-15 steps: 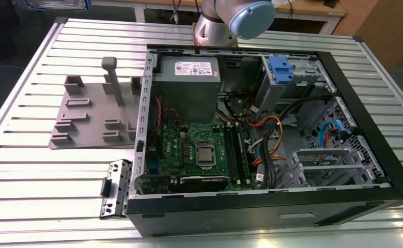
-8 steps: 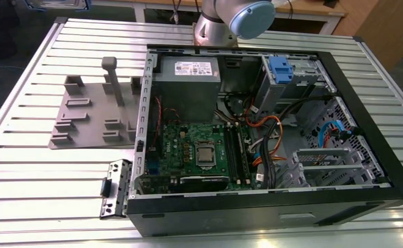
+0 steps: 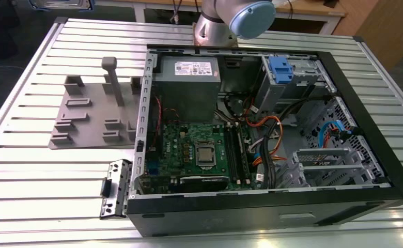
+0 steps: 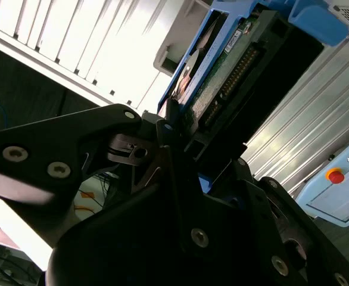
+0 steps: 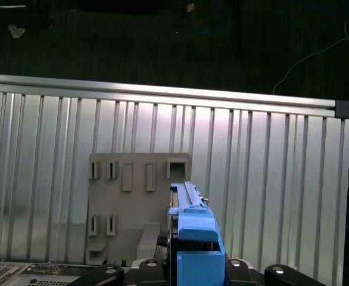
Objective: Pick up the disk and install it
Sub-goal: 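Pick up the disk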
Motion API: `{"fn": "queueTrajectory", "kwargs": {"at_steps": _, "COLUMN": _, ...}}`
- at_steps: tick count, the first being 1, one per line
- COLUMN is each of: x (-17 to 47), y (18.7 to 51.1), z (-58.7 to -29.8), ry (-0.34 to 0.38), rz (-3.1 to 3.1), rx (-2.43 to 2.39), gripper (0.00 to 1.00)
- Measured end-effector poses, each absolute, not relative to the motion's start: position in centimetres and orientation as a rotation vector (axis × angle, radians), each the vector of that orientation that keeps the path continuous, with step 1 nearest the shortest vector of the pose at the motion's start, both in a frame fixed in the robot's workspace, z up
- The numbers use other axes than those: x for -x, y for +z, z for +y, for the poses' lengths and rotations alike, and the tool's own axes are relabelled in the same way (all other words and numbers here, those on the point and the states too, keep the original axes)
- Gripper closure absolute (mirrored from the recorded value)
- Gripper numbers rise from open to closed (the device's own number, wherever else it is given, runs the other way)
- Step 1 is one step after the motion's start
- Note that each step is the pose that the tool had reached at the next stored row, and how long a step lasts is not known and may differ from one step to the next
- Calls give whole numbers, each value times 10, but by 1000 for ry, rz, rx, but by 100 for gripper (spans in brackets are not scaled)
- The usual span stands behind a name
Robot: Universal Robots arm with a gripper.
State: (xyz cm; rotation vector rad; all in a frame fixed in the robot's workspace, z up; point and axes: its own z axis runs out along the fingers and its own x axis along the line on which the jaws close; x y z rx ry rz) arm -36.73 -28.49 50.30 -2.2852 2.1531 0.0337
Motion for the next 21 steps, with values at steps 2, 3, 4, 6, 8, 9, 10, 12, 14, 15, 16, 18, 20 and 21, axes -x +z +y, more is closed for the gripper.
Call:
{"fn": "queueTrajectory", "kwargs": {"at_steps": 2, "x": 366, "y": 503, "z": -285, "ry": 34, "rz": 2153, "rx": 2285, "gripper": 64}}
{"fn": "queueTrajectory", "kwargs": {"at_steps": 3, "x": 365, "y": 503, "z": -285, "ry": 34, "rz": 2153, "rx": 2285, "gripper": 64}}
{"fn": "queueTrajectory", "kwargs": {"at_steps": 4, "x": 364, "y": 503, "z": -285, "ry": 34, "rz": 2153, "rx": 2285, "gripper": 64}}
{"fn": "queueTrajectory", "kwargs": {"at_steps": 6, "x": 362, "y": 503, "z": -285, "ry": 34, "rz": 2153, "rx": 2285, "gripper": 64}}
{"fn": "queueTrajectory", "kwargs": {"at_steps": 8, "x": 360, "y": 503, "z": -285, "ry": 34, "rz": 2153, "rx": 2285, "gripper": 64}}
{"fn": "queueTrajectory", "kwargs": {"at_steps": 9, "x": 359, "y": 503, "z": -285, "ry": 34, "rz": 2153, "rx": 2285, "gripper": 64}}
{"fn": "queueTrajectory", "kwargs": {"at_steps": 10, "x": 358, "y": 503, "z": -285, "ry": 34, "rz": 2153, "rx": 2285, "gripper": 64}}
{"fn": "queueTrajectory", "kwargs": {"at_steps": 12, "x": 356, "y": 503, "z": -285, "ry": 34, "rz": 2153, "rx": 2285, "gripper": 64}}
{"fn": "queueTrajectory", "kwargs": {"at_steps": 14, "x": 354, "y": 503, "z": -285, "ry": 34, "rz": 2153, "rx": 2285, "gripper": 64}}
{"fn": "queueTrajectory", "kwargs": {"at_steps": 15, "x": 353, "y": 503, "z": -285, "ry": 34, "rz": 2153, "rx": 2285, "gripper": 64}}
{"fn": "queueTrajectory", "kwargs": {"at_steps": 16, "x": 352, "y": 503, "z": -285, "ry": 34, "rz": 2153, "rx": 2285, "gripper": 64}}
{"fn": "queueTrajectory", "kwargs": {"at_steps": 18, "x": 351, "y": 503, "z": -285, "ry": 34, "rz": 2153, "rx": 2285, "gripper": 64}}
{"fn": "queueTrajectory", "kwargs": {"at_steps": 20, "x": 349, "y": 503, "z": -285, "ry": 34, "rz": 2153, "rx": 2285, "gripper": 64}}
{"fn": "queueTrajectory", "kwargs": {"at_steps": 21, "x": 348, "y": 503, "z": -285, "ry": 34, "rz": 2153, "rx": 2285, "gripper": 64}}
